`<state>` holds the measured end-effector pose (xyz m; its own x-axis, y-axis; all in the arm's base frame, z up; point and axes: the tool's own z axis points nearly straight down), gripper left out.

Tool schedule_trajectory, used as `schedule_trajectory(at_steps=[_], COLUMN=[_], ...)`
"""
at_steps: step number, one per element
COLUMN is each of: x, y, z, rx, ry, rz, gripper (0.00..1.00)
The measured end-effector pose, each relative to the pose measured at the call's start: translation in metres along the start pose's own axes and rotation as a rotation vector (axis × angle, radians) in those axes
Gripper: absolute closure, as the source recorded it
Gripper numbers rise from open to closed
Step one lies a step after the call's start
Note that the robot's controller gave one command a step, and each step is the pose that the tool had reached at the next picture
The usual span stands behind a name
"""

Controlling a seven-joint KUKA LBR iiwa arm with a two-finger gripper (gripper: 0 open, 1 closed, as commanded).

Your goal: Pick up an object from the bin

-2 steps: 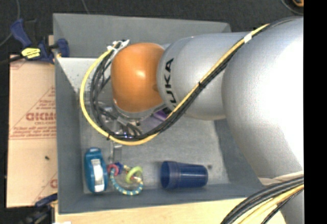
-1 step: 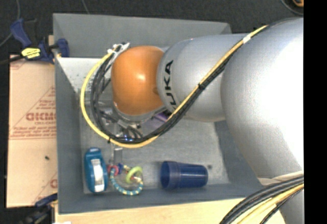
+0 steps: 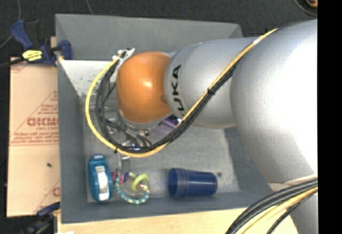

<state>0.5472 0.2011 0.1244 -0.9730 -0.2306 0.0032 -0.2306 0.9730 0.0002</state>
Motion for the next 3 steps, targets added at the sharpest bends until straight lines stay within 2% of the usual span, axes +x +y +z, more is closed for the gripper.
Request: schedule_trajectory(at_steps=[1, 2, 3], x=[0.017, 0.026, 0.038], y=[-0.017, -0.019, -0.072], z=[0.031, 0.044, 0.042], rx=[-0.001, 0.000, -0.002], ry=[0.001, 0.001, 0.003], rz=[-0.091, 0.064, -0.148], gripper=[0.00, 0.00, 1.00])
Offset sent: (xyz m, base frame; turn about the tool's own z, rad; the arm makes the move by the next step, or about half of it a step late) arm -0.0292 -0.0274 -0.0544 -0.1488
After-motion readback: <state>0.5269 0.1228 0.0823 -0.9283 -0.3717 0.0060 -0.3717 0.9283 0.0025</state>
